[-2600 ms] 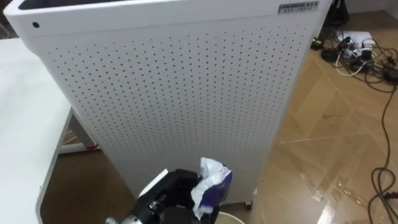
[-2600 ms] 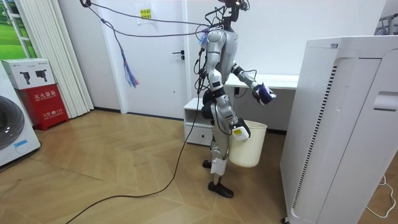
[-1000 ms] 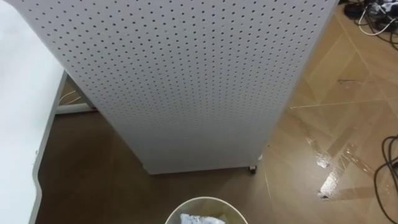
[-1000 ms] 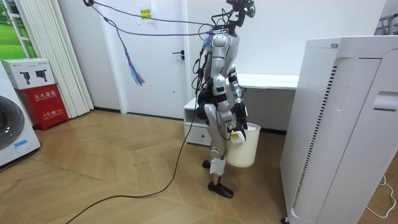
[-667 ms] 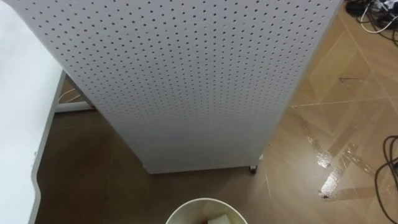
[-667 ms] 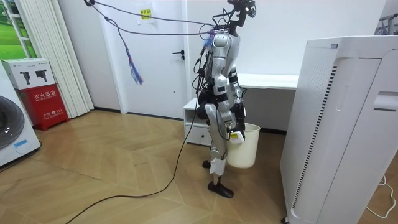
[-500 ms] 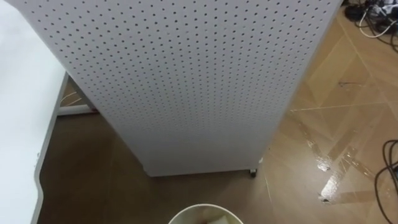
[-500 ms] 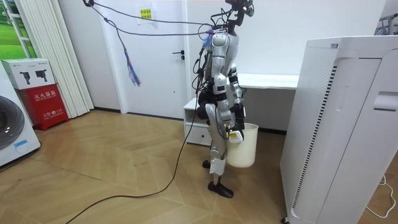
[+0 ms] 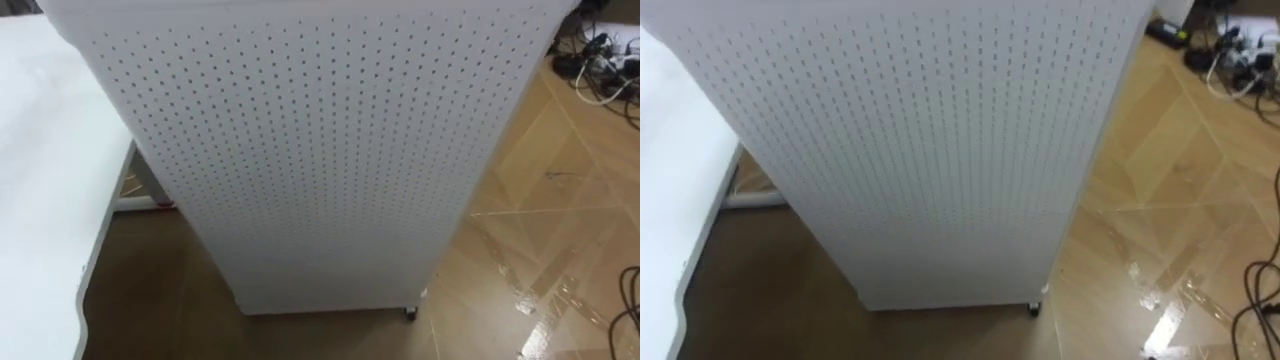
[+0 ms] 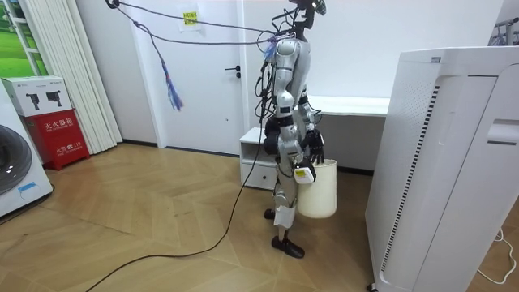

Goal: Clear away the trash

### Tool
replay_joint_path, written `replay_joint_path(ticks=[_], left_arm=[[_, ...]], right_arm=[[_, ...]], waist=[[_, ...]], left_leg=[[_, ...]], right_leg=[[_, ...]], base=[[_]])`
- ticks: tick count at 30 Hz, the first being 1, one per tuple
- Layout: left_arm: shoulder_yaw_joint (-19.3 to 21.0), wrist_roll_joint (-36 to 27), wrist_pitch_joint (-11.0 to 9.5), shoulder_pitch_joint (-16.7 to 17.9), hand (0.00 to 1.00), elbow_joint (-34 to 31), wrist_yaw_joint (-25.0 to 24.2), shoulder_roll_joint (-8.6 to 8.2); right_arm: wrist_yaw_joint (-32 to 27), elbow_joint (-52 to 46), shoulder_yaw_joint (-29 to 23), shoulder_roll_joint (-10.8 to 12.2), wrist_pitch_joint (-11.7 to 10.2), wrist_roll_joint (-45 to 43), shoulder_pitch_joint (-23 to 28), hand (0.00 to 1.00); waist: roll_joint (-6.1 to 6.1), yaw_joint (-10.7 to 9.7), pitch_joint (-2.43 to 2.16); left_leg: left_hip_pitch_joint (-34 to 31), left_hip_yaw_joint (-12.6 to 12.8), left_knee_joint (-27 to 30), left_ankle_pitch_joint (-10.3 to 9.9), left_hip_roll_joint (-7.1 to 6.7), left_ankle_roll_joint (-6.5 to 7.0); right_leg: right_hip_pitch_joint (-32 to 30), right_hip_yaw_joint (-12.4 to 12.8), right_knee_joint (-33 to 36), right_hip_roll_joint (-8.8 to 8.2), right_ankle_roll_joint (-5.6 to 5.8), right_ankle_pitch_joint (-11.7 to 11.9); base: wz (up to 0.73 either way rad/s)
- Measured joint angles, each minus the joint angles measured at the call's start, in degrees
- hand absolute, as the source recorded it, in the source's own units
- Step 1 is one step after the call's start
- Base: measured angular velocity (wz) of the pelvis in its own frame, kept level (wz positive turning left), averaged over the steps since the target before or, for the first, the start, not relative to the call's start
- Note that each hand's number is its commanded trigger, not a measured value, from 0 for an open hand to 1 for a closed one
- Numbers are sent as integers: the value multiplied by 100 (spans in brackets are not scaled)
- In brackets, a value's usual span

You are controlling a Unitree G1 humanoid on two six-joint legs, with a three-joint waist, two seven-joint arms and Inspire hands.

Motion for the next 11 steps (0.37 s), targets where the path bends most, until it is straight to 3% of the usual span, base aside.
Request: replay_joint_path(ticks=[1,2,7,8,11], left_arm=[[100,-155,-10,84,0,5,1,-1],[296,-413,-30,242,0,9,21,-3],[979,-1060,84,748,0,218,214,79],[1036,-1239,147,863,0,232,280,133],[1360,-1659,291,1066,0,319,367,65]], right_arm=[[0,1,-65,10,-1,10,70,100],[16,-43,-175,12,-14,43,199,100],[11,-124,-607,34,9,105,602,100],[-41,-105,-698,48,13,202,662,100],[-126,39,-1032,105,28,351,785,100]], waist=[[-17,-1,4],[-31,0,-29],[-207,5,-81],[-248,0,-88],[-388,11,-84]], left_leg=[[84,-17,-52,2,2,-3],[226,-61,-147,12,9,-5],[680,-198,-331,13,22,0],[740,-210,-340,12,22,2],[852,-224,-371,0,22,22]], right_leg=[[81,-27,-17,2,5,-21],[228,-93,-84,10,18,-44],[703,-308,-219,3,84,-160],[788,-339,-264,1,92,-165],[944,-411,-296,-9,127,-192]], base=[[12],[18],[18],[13],[10]])
